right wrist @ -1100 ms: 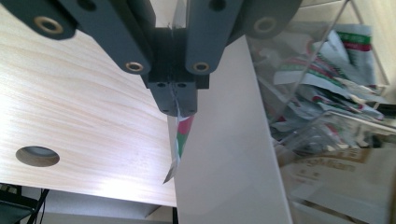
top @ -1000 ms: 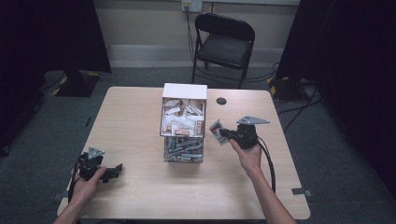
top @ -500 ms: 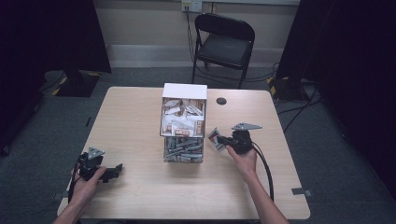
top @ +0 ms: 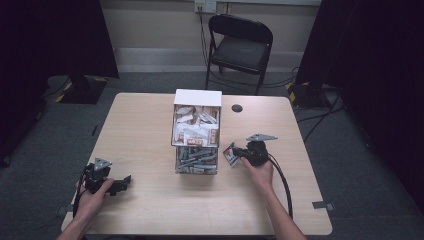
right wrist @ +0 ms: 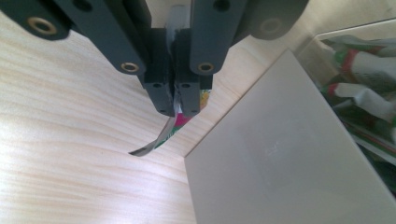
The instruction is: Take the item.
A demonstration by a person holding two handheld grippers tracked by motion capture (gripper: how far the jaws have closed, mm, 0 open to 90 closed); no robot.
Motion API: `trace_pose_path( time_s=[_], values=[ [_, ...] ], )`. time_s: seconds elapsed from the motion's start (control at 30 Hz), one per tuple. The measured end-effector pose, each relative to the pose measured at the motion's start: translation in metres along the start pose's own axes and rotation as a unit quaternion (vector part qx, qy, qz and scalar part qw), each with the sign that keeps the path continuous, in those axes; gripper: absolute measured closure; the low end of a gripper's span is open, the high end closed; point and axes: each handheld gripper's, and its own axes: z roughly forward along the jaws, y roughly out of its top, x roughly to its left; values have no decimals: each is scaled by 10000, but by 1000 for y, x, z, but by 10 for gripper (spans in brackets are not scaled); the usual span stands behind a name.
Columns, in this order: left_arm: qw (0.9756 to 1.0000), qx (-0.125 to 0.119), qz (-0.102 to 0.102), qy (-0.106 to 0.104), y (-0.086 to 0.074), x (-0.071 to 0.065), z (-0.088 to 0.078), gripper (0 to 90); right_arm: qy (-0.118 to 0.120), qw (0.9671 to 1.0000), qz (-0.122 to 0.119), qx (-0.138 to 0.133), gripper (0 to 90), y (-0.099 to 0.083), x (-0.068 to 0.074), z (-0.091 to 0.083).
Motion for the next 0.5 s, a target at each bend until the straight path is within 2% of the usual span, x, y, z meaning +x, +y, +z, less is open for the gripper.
trace_pose_path(
  time_s=[0.27,0.4,0.5],
  values=[
    [10000,-3,-6,1,0,0,0,0,-113,9999,117,0,789,-3,-5,5],
    [10000,-1,-1,2,0,0,0,0,-237,9995,193,-19,685,-4,-8,7],
    [10000,-3,-2,0,0,0,0,0,-258,9994,229,-2,672,-5,-10,8]
  ],
)
